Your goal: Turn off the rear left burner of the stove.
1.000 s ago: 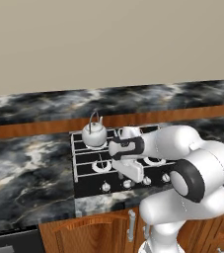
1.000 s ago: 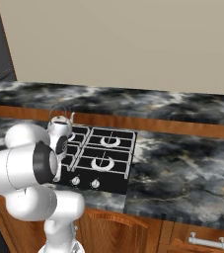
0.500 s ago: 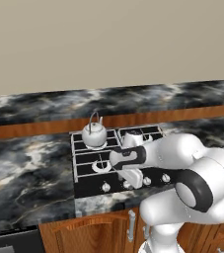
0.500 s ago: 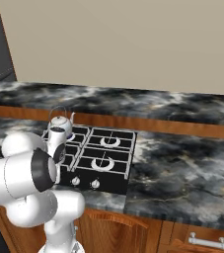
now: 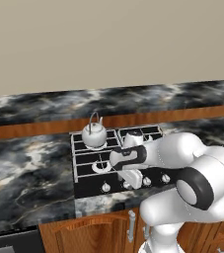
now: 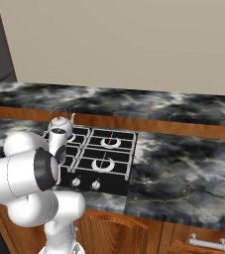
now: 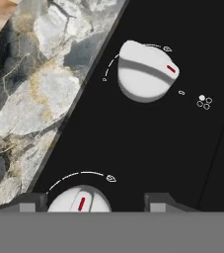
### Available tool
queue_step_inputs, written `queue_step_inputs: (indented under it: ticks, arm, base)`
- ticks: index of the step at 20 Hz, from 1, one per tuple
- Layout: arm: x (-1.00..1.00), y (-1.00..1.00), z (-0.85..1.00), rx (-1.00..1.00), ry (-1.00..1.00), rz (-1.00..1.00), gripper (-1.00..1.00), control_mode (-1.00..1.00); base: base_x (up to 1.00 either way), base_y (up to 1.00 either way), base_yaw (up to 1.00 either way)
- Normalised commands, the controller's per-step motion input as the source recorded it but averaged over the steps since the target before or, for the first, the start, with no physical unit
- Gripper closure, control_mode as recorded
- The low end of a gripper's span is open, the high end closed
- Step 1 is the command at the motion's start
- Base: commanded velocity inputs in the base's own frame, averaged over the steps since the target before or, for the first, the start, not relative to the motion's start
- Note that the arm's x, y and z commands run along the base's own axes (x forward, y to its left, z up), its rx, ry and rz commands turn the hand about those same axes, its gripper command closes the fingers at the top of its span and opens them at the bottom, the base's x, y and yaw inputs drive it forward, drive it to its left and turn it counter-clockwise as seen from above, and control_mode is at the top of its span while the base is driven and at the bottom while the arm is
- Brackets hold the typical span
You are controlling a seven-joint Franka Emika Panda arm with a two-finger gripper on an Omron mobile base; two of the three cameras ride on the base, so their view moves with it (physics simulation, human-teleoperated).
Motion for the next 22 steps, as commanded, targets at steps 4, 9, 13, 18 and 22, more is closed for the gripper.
queue_step_inputs:
  ticks: [4,9,13,18,22]
  arm:
    - [-0.02,-0.03,-0.44,-0.04,0.07,0.01,1.0,-1.0]
    - [-0.04,-0.14,-0.34,-0.09,0.04,0.0,1.0,-1.0]
    - [-0.1,-0.27,-0.24,-0.1,0.01,0.0,1.0,-1.0]
    - [-0.26,-0.5,-0.14,-0.04,0.01,-0.02,1.0,-1.0]
    - [-0.18,-0.58,-0.02,0.0,0.02,-0.07,1.0,-1.0]
  base:
    - [0.0,0.0,0.0]
    - [0.0,0.0,0.0]
    - [0.0,0.0,0.0]
    - [0.0,0.0,0.0]
    - [0.0,0.0,0.0]
